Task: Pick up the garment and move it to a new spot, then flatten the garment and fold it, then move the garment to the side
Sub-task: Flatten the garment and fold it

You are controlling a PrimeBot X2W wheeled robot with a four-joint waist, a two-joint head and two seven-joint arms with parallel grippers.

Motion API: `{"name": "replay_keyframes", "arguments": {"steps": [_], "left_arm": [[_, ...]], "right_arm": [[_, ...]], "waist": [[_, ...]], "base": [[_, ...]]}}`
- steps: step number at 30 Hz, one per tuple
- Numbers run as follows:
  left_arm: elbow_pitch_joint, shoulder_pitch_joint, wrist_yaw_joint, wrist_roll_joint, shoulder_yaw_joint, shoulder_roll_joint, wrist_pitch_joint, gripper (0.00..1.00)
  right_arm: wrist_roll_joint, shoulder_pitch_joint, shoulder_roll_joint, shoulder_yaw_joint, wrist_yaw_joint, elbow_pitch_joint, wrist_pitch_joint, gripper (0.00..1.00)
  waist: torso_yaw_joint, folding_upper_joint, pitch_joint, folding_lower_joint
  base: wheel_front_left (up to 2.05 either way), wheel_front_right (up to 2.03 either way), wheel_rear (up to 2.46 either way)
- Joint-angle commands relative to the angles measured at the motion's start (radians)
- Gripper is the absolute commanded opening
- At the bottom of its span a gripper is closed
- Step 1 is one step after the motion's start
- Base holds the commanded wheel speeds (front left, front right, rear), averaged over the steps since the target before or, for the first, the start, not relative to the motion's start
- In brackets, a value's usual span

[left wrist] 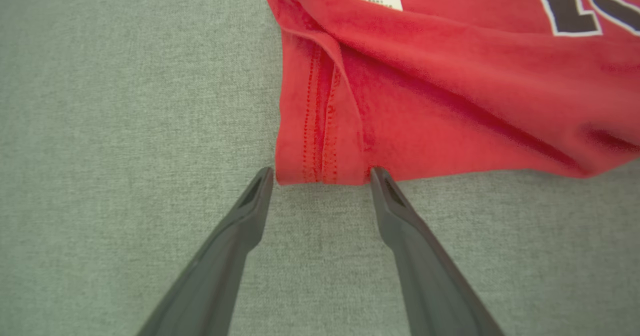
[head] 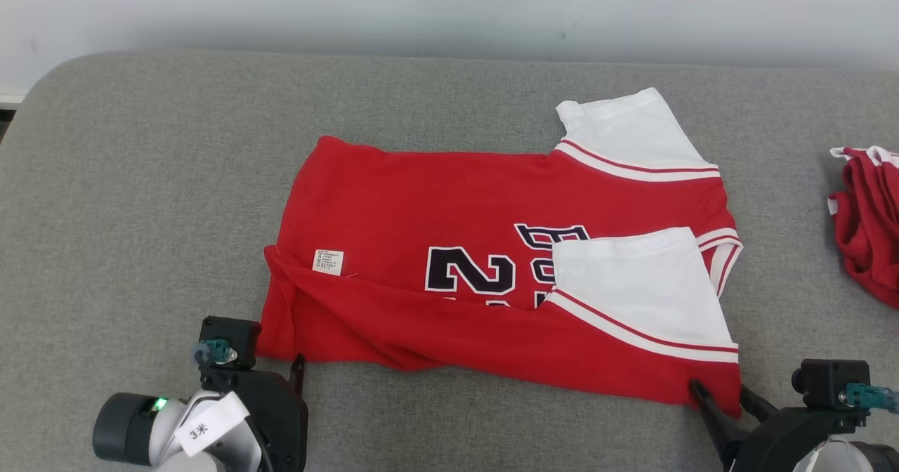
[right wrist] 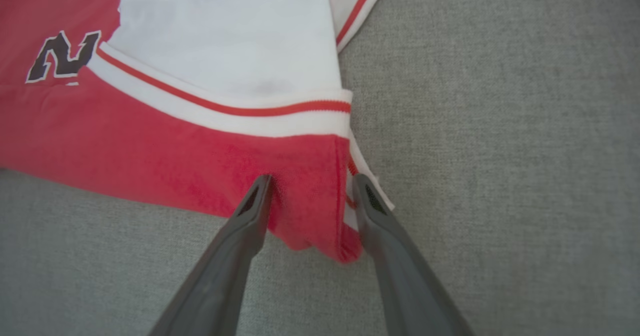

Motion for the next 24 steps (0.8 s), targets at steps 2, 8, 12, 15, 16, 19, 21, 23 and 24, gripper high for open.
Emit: {"name": "replay_keyframes", "arguments": {"steps": [2, 8, 12, 15, 16, 19, 21, 23, 24], "left_arm": [[-0.014, 0.010, 0.004, -0.004, 0.000, 0.008, -0.001, 1.00], [-0.037, 0.000, -0.001, 0.000, -0.004, 0.019, 0.008, 1.00], [-0.047, -0.016, -0.002, 0.014, -0.018, 0.014, 0.014, 1.00], [-0.046, -0.016, -0.002, 0.018, -0.028, 0.007, 0.018, 1.00], [-0.043, -0.017, -0.003, 0.019, -0.031, 0.006, 0.019, 1.00], [-0.039, -0.017, -0.003, 0.019, -0.035, 0.003, 0.020, 1.00], [-0.033, -0.018, -0.002, 0.021, -0.039, 0.002, 0.023, 1.00], [-0.028, -0.020, -0.002, 0.021, -0.041, 0.002, 0.023, 1.00], [-0.025, -0.021, -0.002, 0.021, -0.042, 0.002, 0.023, 1.00]], "right_arm": [[0.006, 0.015, 0.000, -0.009, 0.002, -0.012, 0.009, 0.86], [-0.002, 0.047, 0.000, -0.030, 0.002, -0.061, 0.063, 0.83], [0.015, 0.067, 0.000, -0.032, 0.002, -0.074, 0.079, 0.82], [0.022, 0.074, 0.000, -0.026, 0.002, -0.069, 0.080, 0.77], [0.026, 0.076, 0.000, -0.026, 0.002, -0.066, 0.080, 0.75], [0.029, 0.077, 0.000, -0.022, 0.002, -0.061, 0.081, 0.69], [0.030, 0.076, 0.000, -0.021, 0.002, -0.056, 0.080, 0.55], [0.025, 0.074, 0.000, -0.021, 0.002, -0.051, 0.078, 0.50], [0.022, 0.072, 0.000, -0.022, 0.002, -0.048, 0.077, 0.50]], "waist": [[0.004, -0.0001, -0.003, -0.0001], [0.004, -0.0001, -0.008, -0.0001], [0.000, -0.0001, -0.012, -0.0001], [-0.001, -0.0001, -0.015, -0.0001], [-0.002, -0.0001, -0.017, -0.0001], [-0.003, -0.0001, -0.020, -0.0001], [-0.004, -0.0001, -0.022, -0.0001], [-0.003, -0.0001, -0.021, -0.0001], [-0.002, -0.0001, -0.021, -0.0001]], "base": [[0.00, 0.00, 0.00], [0.00, 0.00, 0.00], [0.00, 0.00, 0.00], [0.00, 0.00, 0.00], [0.00, 0.00, 0.00], [0.00, 0.00, 0.00], [0.00, 0.00, 0.00], [0.00, 0.00, 0.00], [0.00, 0.00, 0.00]]}}
